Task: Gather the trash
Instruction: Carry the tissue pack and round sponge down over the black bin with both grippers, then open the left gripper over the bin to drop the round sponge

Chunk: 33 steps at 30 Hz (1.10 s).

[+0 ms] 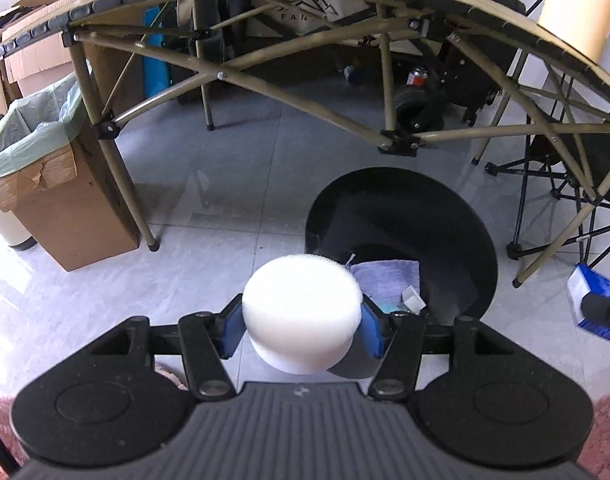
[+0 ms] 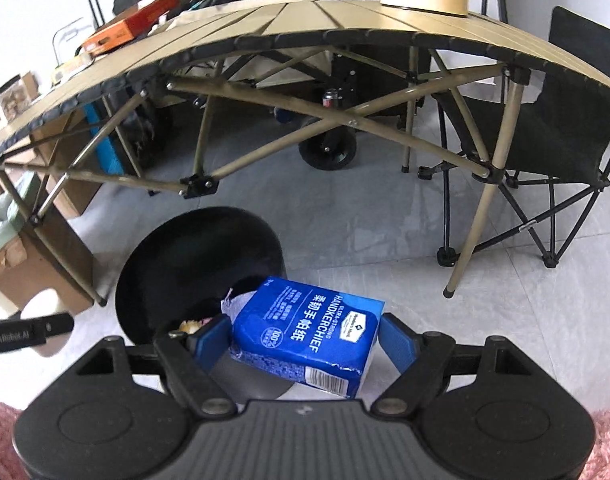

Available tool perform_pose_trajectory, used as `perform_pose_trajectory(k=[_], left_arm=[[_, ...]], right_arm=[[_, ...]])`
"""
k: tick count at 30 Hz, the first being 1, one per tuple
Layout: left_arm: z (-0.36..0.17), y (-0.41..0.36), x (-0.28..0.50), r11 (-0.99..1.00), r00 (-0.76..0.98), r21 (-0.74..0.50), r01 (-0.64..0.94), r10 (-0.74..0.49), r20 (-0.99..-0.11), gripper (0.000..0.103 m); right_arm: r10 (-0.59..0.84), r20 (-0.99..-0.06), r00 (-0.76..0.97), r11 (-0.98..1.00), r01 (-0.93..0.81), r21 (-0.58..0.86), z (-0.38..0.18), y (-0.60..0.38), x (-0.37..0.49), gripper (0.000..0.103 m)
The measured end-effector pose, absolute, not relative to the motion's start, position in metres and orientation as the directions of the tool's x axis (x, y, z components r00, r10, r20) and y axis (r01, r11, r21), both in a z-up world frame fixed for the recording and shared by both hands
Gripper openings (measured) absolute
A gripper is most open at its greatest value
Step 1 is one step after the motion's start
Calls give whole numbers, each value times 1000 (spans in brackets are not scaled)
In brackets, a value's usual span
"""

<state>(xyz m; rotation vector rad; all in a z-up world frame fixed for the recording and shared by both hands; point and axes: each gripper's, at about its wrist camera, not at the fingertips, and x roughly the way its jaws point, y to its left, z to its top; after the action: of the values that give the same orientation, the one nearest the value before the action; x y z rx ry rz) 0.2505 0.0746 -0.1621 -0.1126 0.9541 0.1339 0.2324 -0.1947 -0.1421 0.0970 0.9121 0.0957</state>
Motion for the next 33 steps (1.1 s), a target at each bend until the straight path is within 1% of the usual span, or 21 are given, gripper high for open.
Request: perform_pose_trajectory(k=[10,17,33], left_arm=[[-170,78,264,986,512,-13,-168,76,-856,58],[-170,73,279,985,491,12,-171,95,-866,58],[-162,37,326,991,474,-6,-137,61,-878,58]], right_arm=[[131,-790,599,989,-25,145,-147,-199,244,80],[127,-794,595,989,-11,151,-150,-201,251,80],[72,-791,607,989,60,136,-157,-221,263,80]])
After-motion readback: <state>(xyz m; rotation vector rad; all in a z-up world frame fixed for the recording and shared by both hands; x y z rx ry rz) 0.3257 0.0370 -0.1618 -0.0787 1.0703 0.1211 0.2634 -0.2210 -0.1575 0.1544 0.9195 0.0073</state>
